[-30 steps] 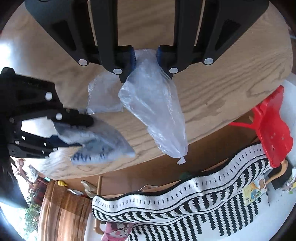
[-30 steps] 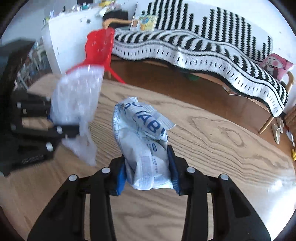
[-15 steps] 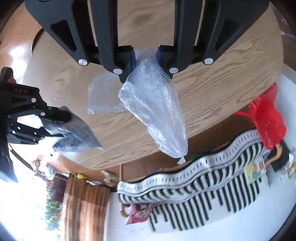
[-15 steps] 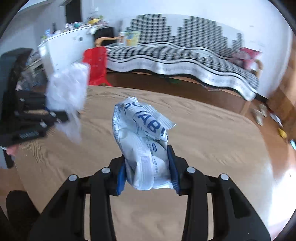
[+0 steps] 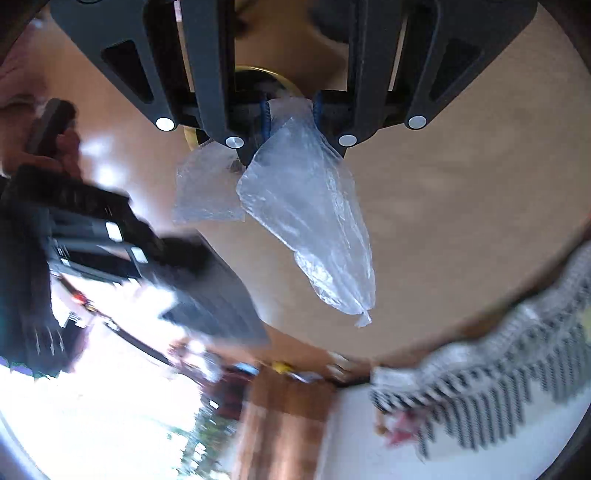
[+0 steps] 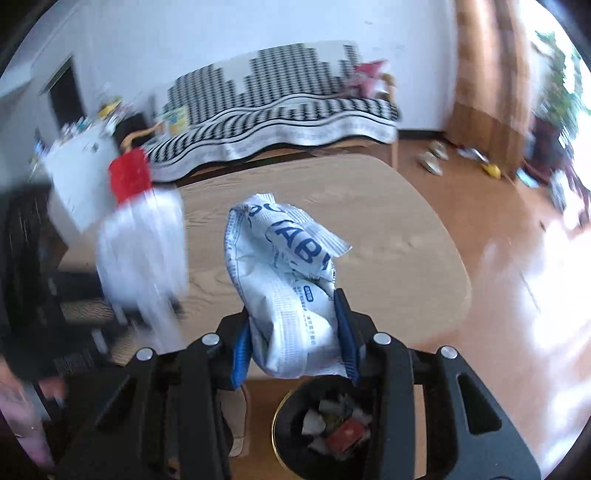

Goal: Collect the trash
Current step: 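Carry plastic bag and blue-white packet over the bin and open both tools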

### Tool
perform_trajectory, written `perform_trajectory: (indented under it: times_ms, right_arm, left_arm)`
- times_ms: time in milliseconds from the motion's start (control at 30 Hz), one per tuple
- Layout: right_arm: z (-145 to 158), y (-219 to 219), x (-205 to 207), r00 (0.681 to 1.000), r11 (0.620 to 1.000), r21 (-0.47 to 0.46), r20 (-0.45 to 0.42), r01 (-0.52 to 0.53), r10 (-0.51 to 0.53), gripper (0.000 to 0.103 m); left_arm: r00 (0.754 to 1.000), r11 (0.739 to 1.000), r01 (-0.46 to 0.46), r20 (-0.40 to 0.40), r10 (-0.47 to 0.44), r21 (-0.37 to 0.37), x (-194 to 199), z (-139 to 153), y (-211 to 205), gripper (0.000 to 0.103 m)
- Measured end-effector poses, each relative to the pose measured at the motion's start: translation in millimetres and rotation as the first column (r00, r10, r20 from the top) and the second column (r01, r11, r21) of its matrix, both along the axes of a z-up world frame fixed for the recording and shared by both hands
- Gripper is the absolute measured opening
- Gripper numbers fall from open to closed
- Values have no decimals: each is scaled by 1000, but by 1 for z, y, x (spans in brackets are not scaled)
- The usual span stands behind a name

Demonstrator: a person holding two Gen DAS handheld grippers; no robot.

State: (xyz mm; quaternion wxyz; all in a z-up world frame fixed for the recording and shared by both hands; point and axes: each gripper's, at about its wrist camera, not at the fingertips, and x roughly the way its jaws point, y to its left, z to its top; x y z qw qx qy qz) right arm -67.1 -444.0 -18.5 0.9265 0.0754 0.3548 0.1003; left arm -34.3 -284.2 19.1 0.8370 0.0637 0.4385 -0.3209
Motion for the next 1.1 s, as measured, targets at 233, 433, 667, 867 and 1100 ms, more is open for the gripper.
perform_trajectory:
  times_ms: [233, 433, 667, 867, 1100]
  right_arm:
    - [-116, -76, -35, 964, 920, 324, -213, 222, -158, 40]
    - [-231, -105, -51, 857, 781, 441, -464, 442, -222, 40]
    - [-273, -109, -61, 809, 649, 538, -545, 538, -218, 40]
    - [-263, -100, -48, 810, 659, 523, -535, 540, -240, 40]
    - [-255, -95, -38, 815, 675, 509, -523, 534, -250, 40]
  left_arm:
    - [968, 994, 113, -227, -110, 1, -23, -101, -69, 16]
    - [917, 987, 143, -386, -102, 79, -13, -175, -78, 16]
    - [930, 976, 157, -356, -95, 148, -12, -187, -92, 16]
    - [921, 973, 183, -369, -121, 137, -6, -188, -92, 16]
    - [913, 975, 187, -387, -127, 121, -1, -193, -85, 16]
